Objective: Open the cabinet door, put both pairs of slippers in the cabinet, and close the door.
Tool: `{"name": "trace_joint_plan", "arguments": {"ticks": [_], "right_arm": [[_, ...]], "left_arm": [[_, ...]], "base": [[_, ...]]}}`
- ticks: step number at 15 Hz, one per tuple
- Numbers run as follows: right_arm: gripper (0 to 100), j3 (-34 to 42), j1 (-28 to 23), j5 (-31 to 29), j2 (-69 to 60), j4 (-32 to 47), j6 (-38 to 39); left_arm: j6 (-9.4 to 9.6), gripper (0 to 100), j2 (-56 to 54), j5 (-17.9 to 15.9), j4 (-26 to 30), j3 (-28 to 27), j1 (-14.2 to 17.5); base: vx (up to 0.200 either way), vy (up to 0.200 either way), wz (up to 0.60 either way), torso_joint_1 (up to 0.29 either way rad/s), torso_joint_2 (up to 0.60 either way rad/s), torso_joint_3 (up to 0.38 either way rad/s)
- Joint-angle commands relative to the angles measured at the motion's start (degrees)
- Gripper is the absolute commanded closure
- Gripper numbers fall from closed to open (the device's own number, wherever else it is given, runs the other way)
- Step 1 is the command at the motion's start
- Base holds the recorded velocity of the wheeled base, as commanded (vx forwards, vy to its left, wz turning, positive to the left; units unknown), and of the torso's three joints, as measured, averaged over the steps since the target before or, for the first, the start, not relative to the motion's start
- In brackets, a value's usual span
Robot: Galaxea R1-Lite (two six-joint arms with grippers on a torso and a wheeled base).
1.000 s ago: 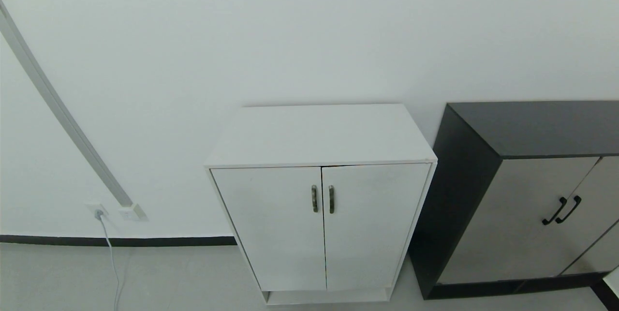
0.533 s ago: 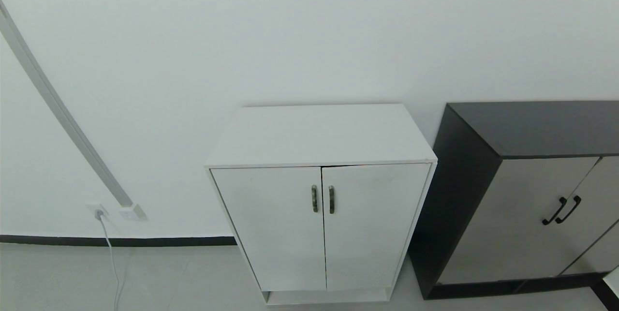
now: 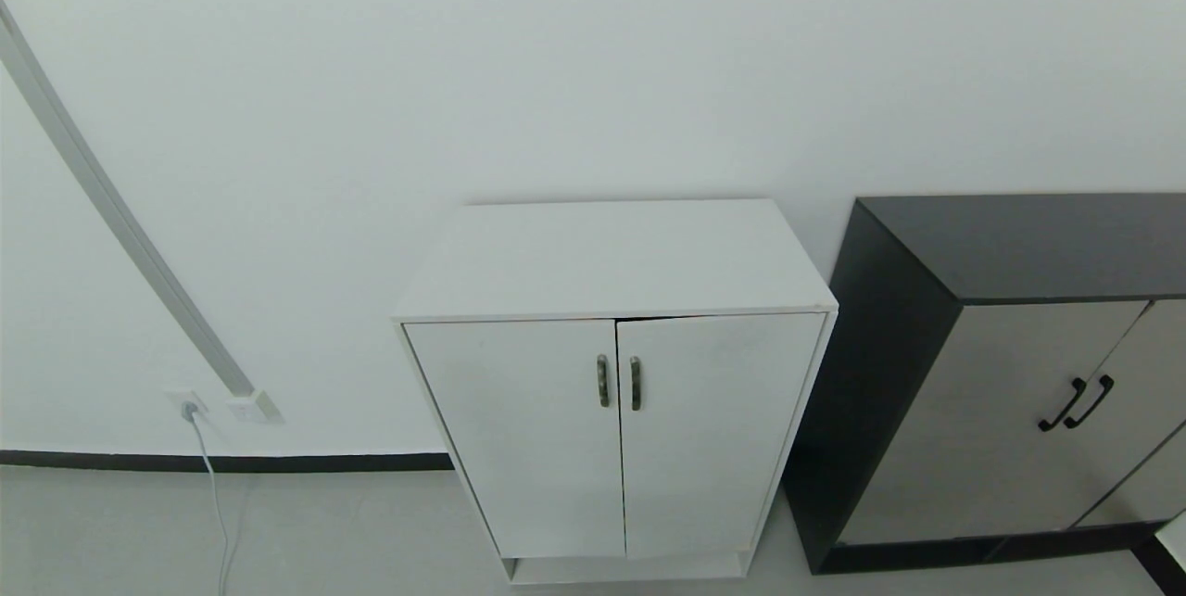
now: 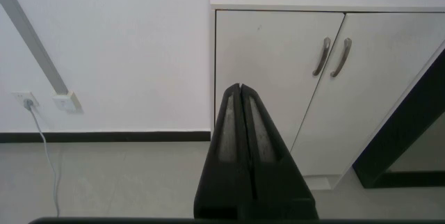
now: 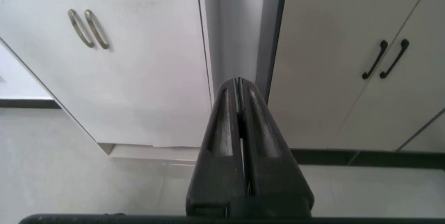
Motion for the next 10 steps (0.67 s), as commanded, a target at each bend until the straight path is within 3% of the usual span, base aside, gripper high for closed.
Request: {"name": "trace_joint_plan", "arguments": {"ticks": [1,6,10], "right_arm": [[100,0.2,0.1,0.0,0.3,0.0,-0.2],[100,2.4,0.1,3.3,0.4,-2.4,-0.3],[100,2.4,-2.2,1.3,0.4,-2.4,-0.4]], "left_arm": [[-0.04,100,0.1,0.0,0.0,0.0,0.0],[-0.04,100,0.1,0.0,0.0,0.0,0.0],[0.05,100,0.1,-0.1,0.0,0.0,0.0]], "base": [[0.0,0.0,0.0,0.0,0.0,0.0],[0.0,0.0,0.0,0.0,0.0,0.0],[0.0,0.0,0.0,0.0,0.0,0.0]]}}
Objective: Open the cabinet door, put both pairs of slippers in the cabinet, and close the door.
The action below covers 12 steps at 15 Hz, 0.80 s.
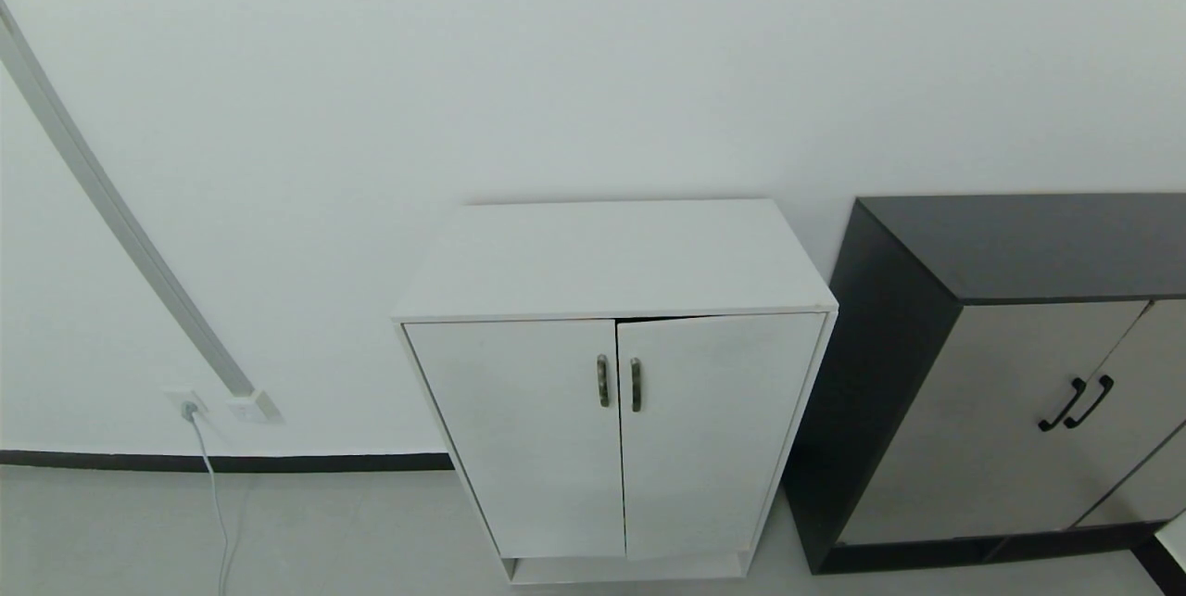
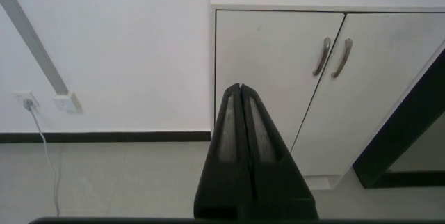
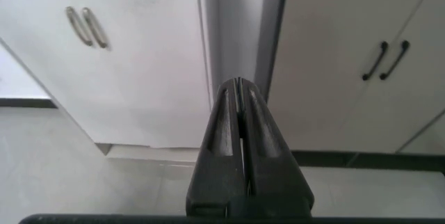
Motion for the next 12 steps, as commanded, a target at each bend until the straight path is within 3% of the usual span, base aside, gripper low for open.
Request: {"name": "trace_joint_plan", "arguments": {"ticks": [1,5,12], "right_arm": [[100,0.0,-1.7,-0.4,0.3,0.0,0.0],[100,0.1,-5.7,-0.3,-5.0,0.0,-0.6],[100,0.1,-5.8,-2.1,-5.3,-0.4,4.6]], "left_arm": [[0.0,100,0.1,-0.1,0.0,0.0,0.0],[0.09,100,0.1,-0.1,0.0,0.0,0.0],[0.27,100,0.1,-0.2,0.0,0.0,0.0]], "base": [[0.0,0.0,0.0,0.0,0.0,0.0],[0.0,0.0,0.0,0.0,0.0,0.0],[0.0,0.0,0.0,0.0,0.0,0.0]]}}
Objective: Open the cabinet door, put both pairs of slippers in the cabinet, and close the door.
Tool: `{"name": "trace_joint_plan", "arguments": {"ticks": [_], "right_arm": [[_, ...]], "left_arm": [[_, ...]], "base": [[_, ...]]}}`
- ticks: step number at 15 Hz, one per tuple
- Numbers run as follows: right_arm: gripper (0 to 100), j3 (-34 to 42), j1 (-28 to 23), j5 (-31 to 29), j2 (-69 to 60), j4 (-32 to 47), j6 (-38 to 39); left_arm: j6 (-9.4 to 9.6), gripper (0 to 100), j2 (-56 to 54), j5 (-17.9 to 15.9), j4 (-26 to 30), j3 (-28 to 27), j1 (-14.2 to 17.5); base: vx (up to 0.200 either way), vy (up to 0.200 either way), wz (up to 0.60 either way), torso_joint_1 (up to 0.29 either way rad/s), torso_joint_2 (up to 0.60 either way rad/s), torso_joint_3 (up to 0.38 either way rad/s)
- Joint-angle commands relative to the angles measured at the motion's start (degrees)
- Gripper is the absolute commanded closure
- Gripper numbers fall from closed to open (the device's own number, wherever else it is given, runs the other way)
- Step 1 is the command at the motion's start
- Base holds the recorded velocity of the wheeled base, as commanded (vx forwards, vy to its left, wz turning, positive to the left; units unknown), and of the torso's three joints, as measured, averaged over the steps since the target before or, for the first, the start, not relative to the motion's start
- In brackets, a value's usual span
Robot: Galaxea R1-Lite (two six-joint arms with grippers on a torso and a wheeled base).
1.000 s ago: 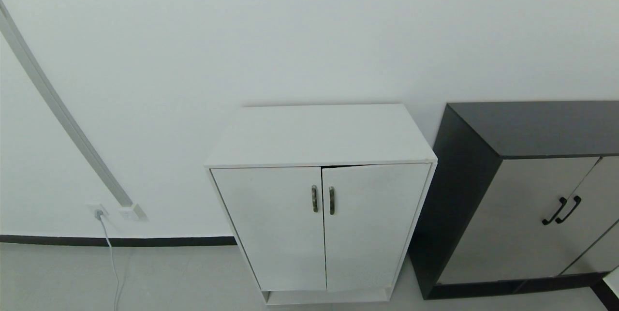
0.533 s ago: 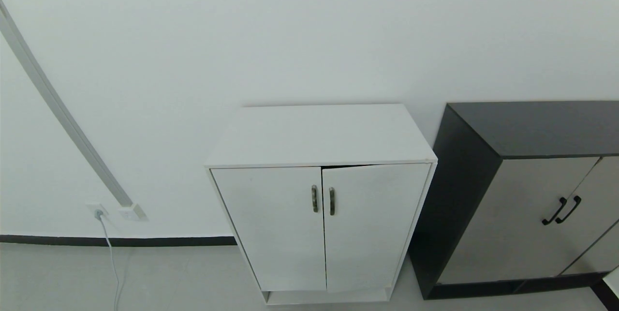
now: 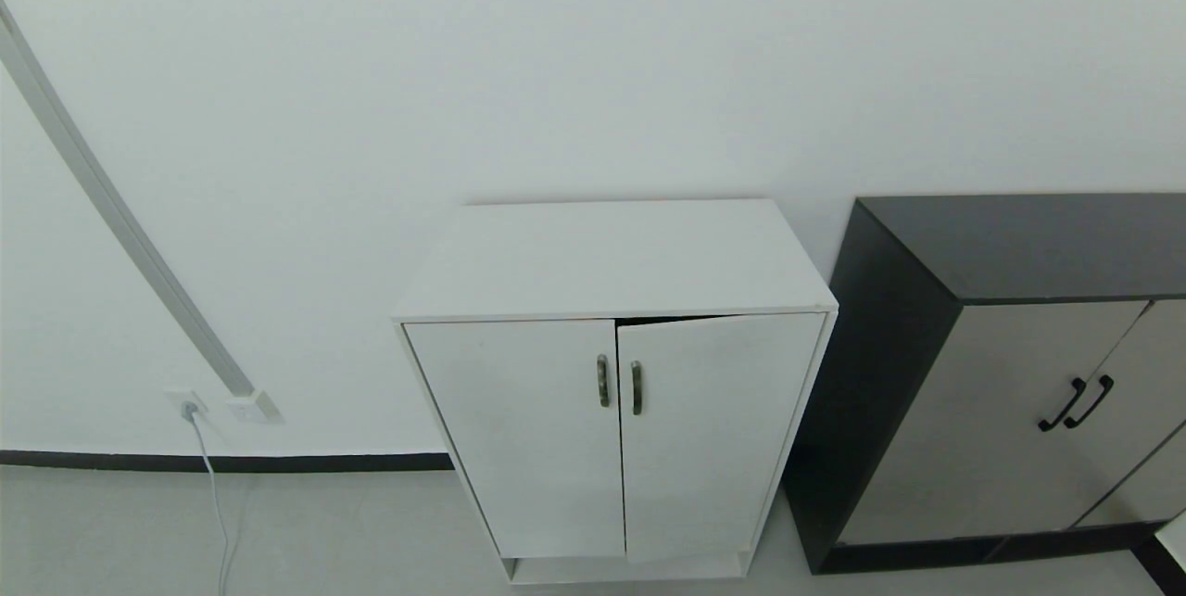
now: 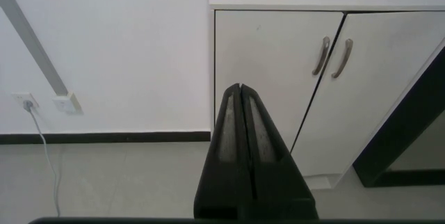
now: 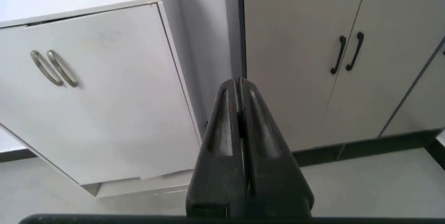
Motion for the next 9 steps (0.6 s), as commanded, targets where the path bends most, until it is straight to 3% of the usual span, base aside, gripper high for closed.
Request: {"name": "trace_joint_plan", "arguments": {"ticks": [1,9], "right_arm": [[100,0.0,0.0,0.0,-0.2,0.0,0.0],[100,0.0,-0.1,0.2,-0.2,0.0,-0.1]], "left_arm": [[-0.01,100,0.1,0.0,0.0,0.0,0.0],[0.07,100,0.1,0.0,0.0,0.0,0.0]], "base": [[0.0,0.0,0.0,0.0,0.0,0.0],[0.0,0.0,0.0,0.0,0.0,0.0]]}}
